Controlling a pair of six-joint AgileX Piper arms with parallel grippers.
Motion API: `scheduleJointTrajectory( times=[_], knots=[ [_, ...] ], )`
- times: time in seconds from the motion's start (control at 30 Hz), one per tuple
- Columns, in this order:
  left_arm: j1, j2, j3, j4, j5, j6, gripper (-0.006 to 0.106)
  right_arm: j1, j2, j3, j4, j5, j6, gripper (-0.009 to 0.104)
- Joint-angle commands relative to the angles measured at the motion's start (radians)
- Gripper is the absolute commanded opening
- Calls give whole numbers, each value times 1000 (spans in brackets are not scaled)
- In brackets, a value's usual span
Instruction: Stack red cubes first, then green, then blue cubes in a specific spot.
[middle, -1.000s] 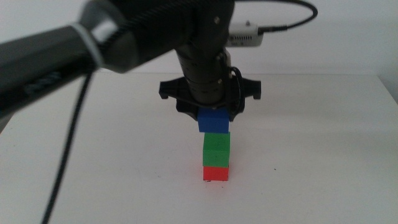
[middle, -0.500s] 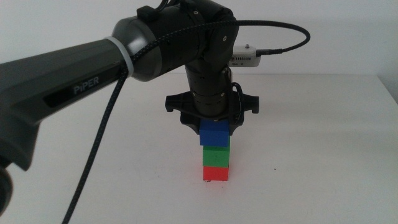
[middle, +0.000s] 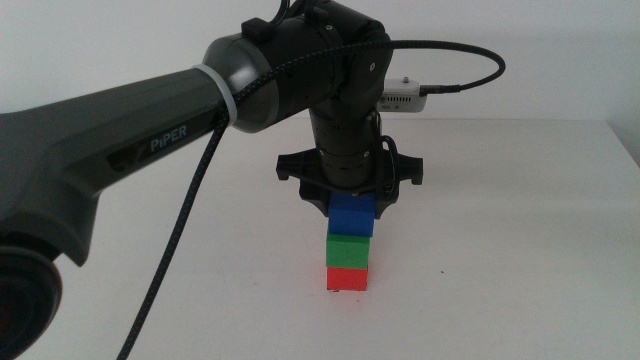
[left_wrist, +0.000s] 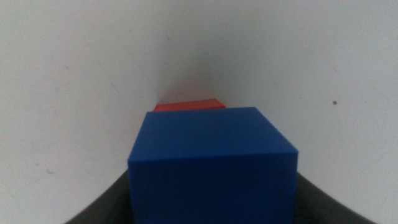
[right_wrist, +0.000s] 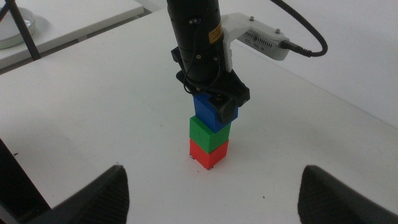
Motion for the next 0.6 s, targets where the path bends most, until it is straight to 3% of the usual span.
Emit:
scheduleJointTrajectory(
  times=[0.0, 0.57],
  knots=[
    [0, -2, -6, -11, -4, 2, 24, -2, -4, 1, -7, -10, -11, 92],
    [13, -1, -2, -14, -4, 54, 24, -2, -4, 1, -7, -10, -11, 92]
  ],
)
